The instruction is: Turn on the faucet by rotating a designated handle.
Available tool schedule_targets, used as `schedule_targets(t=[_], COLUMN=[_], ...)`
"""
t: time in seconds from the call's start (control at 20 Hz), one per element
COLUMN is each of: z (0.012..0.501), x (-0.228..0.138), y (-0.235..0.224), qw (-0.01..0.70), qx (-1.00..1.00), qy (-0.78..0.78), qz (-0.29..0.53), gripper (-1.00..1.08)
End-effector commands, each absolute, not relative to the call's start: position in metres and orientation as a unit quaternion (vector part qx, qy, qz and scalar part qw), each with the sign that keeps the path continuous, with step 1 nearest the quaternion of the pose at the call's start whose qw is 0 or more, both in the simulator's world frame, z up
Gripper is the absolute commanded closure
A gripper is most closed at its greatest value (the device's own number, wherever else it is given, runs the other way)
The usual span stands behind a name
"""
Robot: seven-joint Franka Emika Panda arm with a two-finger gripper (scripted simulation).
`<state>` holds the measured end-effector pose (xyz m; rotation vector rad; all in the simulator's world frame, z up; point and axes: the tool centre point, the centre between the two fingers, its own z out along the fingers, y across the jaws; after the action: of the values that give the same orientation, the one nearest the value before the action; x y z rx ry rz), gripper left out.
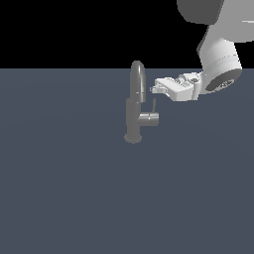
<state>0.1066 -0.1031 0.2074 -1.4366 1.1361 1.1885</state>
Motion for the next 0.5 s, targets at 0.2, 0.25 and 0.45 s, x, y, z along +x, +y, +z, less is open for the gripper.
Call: schedule_targets(t=[0.2,0.25,0.45], z=[0.169,0.165,0.159], x=[0.11,0.111,0.111], y=[-0.102,-0.102,-0.101], qw=[0.483,0.485,0.488], qx=[-0.524,-0.518,-0.508], qy=[0.485,0.487,0.49], qz=[0.507,0.509,0.513], gripper=[1.08,1.08,1.08])
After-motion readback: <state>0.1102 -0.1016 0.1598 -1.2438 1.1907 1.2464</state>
